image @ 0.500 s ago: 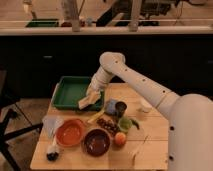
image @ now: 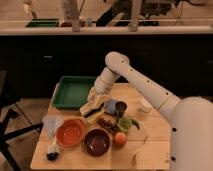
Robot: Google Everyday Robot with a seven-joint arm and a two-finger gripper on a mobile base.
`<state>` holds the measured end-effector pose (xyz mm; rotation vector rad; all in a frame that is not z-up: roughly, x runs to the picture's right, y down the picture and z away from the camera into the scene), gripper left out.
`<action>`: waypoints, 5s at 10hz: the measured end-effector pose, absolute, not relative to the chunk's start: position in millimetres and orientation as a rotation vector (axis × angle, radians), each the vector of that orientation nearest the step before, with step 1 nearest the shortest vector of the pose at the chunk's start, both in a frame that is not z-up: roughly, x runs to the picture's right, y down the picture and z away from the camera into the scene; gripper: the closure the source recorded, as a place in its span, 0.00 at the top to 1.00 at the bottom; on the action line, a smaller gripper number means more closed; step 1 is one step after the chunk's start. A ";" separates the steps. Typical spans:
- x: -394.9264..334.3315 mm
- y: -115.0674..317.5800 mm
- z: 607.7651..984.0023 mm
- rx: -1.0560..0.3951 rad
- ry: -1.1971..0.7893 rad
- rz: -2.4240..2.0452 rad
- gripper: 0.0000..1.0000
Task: Place eraser in purple bowl
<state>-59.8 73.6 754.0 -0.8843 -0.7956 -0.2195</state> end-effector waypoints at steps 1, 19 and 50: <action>-55.3 77.9 749.7 -0.910 -0.828 -0.245 0.00; -48.5 176.6 714.4 -1.202 -1.210 -0.687 0.00; -28.3 207.4 696.3 -1.138 -1.177 -0.681 0.80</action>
